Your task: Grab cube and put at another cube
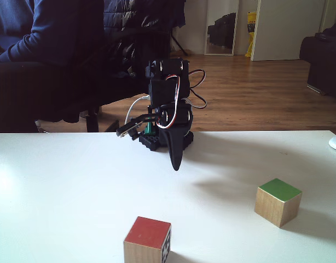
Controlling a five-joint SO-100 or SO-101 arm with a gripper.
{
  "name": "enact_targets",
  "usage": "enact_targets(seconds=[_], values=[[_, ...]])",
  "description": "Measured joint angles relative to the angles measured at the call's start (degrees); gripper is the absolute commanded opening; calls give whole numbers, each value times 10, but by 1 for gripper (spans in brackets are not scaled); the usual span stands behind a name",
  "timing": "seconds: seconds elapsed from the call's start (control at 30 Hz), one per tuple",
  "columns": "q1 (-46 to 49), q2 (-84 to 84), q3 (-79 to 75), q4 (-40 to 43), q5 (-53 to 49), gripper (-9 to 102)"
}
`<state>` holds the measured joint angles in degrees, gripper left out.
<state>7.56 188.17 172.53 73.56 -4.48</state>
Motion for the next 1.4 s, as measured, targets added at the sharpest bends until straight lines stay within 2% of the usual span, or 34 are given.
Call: enact_targets(seconds=[0.07,0.13,0.37,0.47,0.7,0.87,1.1,1.4], values=[[2,0,0,0,-2,0],[48,0,0,0,-4,0],[56,0,0,0,-4,1],[48,0,0,0,-12,19],[-4,-5,-98,-10,-17,28],[-92,-185,-276,-5,-17,32],[-135,-540,-550,55,-37,41],[-192,-744,-668,79,-56,49]])
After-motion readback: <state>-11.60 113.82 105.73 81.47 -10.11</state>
